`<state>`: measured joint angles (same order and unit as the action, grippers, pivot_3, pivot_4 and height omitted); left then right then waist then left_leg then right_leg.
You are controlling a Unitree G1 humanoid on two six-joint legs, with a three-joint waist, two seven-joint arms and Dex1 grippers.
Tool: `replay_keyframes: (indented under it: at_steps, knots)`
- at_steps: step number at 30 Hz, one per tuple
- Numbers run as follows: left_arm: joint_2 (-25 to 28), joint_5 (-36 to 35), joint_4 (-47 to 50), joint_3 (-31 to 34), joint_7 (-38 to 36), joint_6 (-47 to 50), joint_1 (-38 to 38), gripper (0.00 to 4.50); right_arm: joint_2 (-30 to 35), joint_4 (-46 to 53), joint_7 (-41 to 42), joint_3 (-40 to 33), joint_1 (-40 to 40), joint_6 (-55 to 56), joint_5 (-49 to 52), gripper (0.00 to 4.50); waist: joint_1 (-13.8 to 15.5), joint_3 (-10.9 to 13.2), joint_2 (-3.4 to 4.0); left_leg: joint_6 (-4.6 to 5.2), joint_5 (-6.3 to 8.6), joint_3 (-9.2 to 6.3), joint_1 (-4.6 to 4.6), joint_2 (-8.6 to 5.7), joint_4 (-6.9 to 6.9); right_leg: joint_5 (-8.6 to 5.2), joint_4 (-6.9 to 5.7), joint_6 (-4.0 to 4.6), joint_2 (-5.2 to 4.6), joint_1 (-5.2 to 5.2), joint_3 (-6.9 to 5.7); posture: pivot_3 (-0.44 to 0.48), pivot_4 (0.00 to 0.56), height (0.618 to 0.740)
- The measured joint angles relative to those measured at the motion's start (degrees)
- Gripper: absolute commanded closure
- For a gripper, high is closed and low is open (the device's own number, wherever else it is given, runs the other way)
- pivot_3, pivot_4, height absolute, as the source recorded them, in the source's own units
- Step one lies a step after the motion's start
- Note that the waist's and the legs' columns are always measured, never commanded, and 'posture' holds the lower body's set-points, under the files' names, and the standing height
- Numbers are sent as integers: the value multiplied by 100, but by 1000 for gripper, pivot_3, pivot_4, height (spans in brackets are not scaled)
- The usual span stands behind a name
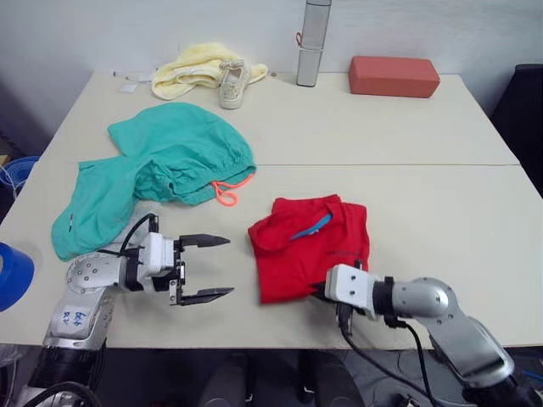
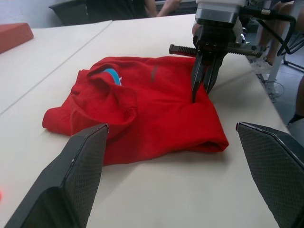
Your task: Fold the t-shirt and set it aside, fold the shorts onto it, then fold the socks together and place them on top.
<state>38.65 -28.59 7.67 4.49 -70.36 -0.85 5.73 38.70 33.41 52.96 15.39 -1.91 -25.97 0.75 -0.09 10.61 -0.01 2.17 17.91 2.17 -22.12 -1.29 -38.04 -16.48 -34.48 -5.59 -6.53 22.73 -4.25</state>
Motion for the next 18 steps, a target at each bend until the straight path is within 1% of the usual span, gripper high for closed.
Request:
replay_keyframes:
  at_steps: [4,7,10,14,17,18]
  knots:
    - [42,-66,243,119,92,210,-195,0,0,495,-184,92,257,-410,32,4492,10,0,0,0,1,-3,1,0,0,-2,0,4,-1,0,0,0,150,740]
    - [81,-75,345,198,142,323,-237,0,-70,517,-319,47,358,-389,114,4492,15,0,0,1,1,-4,0,0,0,-2,3,4,-1,0,0,0,150,740]
    - [82,-75,380,206,148,414,-281,0,-121,469,-328,-33,412,-271,324,3836,8,0,0,1,2,-3,0,0,0,-2,3,5,-1,0,-1,0,150,740]
    - [82,-75,412,201,148,563,-270,0,-98,387,81,-389,402,142,999,2435,9,0,0,2,2,-4,1,0,0,-2,2,5,-1,-1,-2,0,150,740]
    - [71,-88,504,155,161,706,-241,0,58,250,722,-923,451,249,1971,2435,25,1,0,6,3,-5,1,0,-1,-2,7,3,-1,-8,-4,0,150,740]
    - [62,-116,515,121,168,779,-201,182,123,168,951,-1166,443,211,2391,2408,30,1,0,9,3,-5,2,0,-3,-1,9,3,-1,-11,-4,0,150,740]
